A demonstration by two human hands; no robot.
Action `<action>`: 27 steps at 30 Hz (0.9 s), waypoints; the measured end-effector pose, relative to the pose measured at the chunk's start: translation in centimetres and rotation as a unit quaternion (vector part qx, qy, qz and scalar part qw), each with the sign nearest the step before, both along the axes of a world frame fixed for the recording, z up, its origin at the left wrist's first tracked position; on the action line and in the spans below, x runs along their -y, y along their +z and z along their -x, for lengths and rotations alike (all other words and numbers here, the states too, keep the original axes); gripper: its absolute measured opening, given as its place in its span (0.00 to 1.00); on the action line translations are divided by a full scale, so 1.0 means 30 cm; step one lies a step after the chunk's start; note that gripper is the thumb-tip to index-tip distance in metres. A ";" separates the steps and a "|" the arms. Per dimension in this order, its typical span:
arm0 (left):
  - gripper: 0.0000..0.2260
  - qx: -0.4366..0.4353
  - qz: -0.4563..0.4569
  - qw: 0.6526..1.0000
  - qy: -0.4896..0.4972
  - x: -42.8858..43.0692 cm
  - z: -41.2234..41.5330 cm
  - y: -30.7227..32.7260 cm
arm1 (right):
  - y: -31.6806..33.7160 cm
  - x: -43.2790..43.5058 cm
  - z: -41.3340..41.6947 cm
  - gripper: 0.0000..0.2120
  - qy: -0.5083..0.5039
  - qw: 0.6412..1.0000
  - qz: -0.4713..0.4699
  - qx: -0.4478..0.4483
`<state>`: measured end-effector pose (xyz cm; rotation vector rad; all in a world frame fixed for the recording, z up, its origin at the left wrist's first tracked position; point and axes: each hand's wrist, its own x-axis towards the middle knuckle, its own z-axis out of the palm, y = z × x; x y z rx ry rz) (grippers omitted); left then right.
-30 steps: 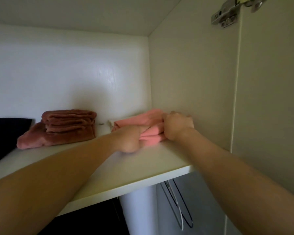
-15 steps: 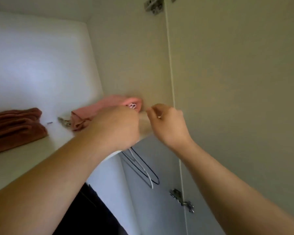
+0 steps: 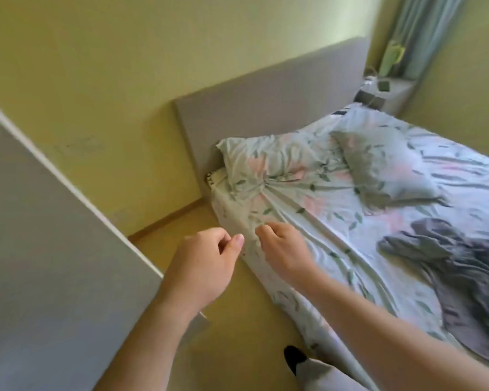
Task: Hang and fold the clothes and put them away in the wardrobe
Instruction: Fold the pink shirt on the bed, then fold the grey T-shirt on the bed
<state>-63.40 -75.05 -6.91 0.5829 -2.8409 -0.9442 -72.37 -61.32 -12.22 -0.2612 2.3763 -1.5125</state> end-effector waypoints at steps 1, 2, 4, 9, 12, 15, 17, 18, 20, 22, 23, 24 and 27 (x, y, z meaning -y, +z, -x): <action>0.21 0.019 -0.015 0.999 -0.038 -0.072 0.077 -0.043 | -0.036 -0.103 0.029 0.18 -0.041 0.999 -0.009 0.015; 0.21 0.036 -0.024 0.996 -0.073 -0.145 0.153 -0.082 | -0.068 -0.203 0.056 0.19 -0.081 0.996 -0.019 0.028; 0.21 0.063 -0.027 0.988 -0.138 -0.305 0.299 -0.150 | -0.132 -0.398 0.110 0.18 -0.151 0.987 -0.035 0.052; 0.19 0.150 -0.068 0.951 -0.262 -0.715 0.618 -0.308 | -0.331 -0.850 0.265 0.19 -0.295 0.948 -0.085 0.086; 0.18 0.208 -0.071 0.925 -0.309 -0.932 0.768 -0.437 | -0.510 -1.105 0.361 0.18 -0.355 0.916 -0.100 0.157; 0.14 0.260 -0.060 0.900 -0.345 -1.094 0.883 -0.573 | -0.719 -1.309 0.462 0.16 -0.406 0.880 -0.113 0.218; 0.13 0.284 -0.057 0.890 -0.353 -1.169 0.949 -0.663 | -0.858 -1.415 0.540 0.15 -0.424 0.860 -0.140 0.247; 0.13 0.294 -0.054 0.886 -0.354 -1.198 0.978 -0.708 | -0.928 -1.463 0.576 0.15 -0.420 0.852 -0.159 0.268; 0.12 0.312 -0.048 0.881 -0.352 -1.243 1.027 -0.793 | -1.069 -1.553 0.634 0.14 -0.382 0.842 -0.210 0.317; 0.10 0.331 -0.049 0.877 -0.346 -1.270 1.057 -0.876 | -1.202 -1.626 0.669 0.11 -0.314 0.833 -0.259 0.374; 0.10 0.342 -0.048 0.873 -0.344 -1.279 1.066 -0.916 | -1.260 -1.656 0.681 0.11 -0.284 0.829 -0.274 0.397; 0.10 0.352 -0.045 0.870 -0.343 -1.287 1.073 -0.955 | -1.312 -1.680 0.694 0.11 -0.255 0.827 -0.287 0.411; 0.09 0.383 -0.039 0.863 -0.328 -1.288 1.081 -1.061 | -1.445 -1.726 0.727 0.17 -0.181 0.820 -0.308 0.446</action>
